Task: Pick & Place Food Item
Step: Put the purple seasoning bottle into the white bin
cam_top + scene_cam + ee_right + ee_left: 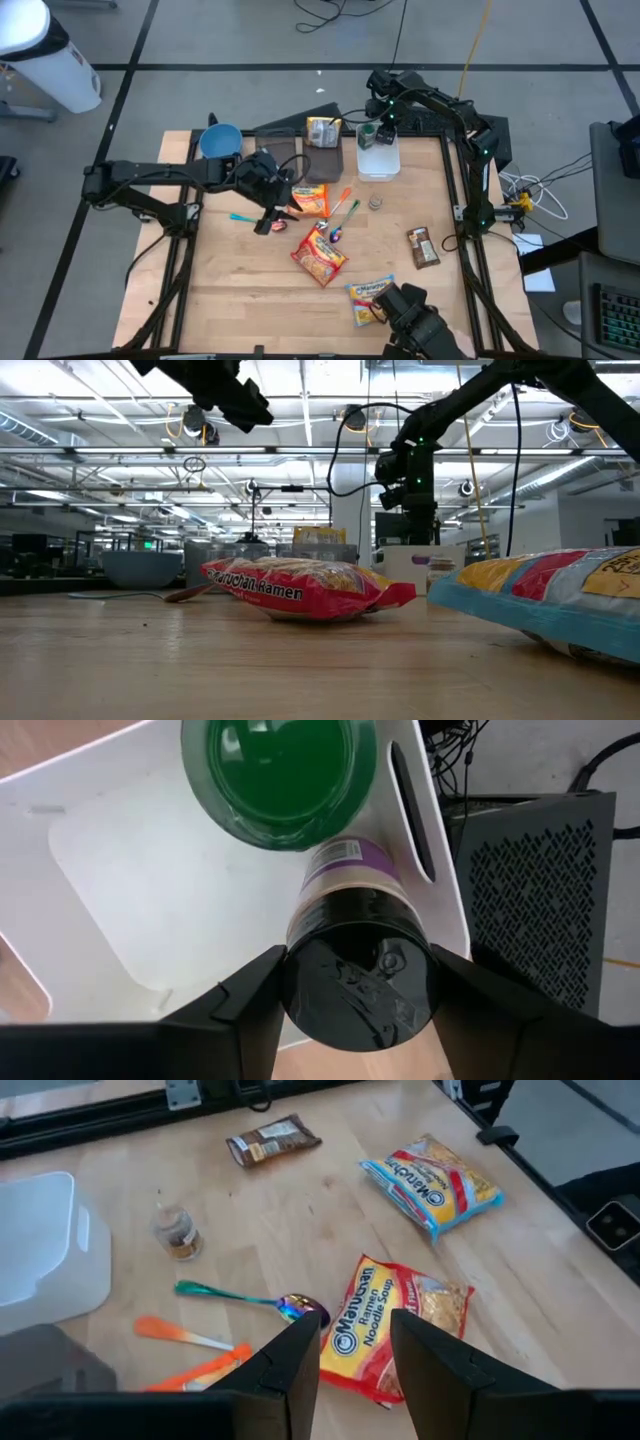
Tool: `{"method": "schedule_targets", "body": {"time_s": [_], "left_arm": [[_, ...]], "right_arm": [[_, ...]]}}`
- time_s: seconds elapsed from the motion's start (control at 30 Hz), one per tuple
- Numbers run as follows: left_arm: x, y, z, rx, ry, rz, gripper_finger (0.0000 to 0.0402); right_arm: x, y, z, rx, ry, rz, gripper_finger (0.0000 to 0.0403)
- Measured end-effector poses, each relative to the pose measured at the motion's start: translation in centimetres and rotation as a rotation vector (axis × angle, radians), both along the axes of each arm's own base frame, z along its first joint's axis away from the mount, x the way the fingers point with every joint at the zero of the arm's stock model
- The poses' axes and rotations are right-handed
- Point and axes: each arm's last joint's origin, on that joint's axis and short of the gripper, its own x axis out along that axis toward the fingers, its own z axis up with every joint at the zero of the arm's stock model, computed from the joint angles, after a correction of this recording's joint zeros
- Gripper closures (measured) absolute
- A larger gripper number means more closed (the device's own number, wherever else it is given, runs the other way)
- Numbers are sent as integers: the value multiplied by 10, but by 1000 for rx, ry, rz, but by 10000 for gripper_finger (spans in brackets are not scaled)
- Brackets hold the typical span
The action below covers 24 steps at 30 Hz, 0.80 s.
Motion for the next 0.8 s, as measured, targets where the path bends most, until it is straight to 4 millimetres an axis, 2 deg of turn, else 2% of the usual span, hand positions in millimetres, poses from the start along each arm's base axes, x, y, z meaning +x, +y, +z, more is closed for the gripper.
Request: {"method": "schedule_targets", "body": {"time_s": [0.23,0.5,0.6,0.8], "left_arm": [[-1,6,0,-42,-12,-12,270],[0,6,1,-48,-16,-11,270],[0,6,1,-54,-13,-7,270],[0,6,1,-59,-11,-1,270]], "right_arm": [[3,-1,-2,-32,11,6,171],[4,-1,-2,-65,45,9,165],[1,2,7,-78,38,19,164],[-4,12,39,-158,-36,24,163]]}}
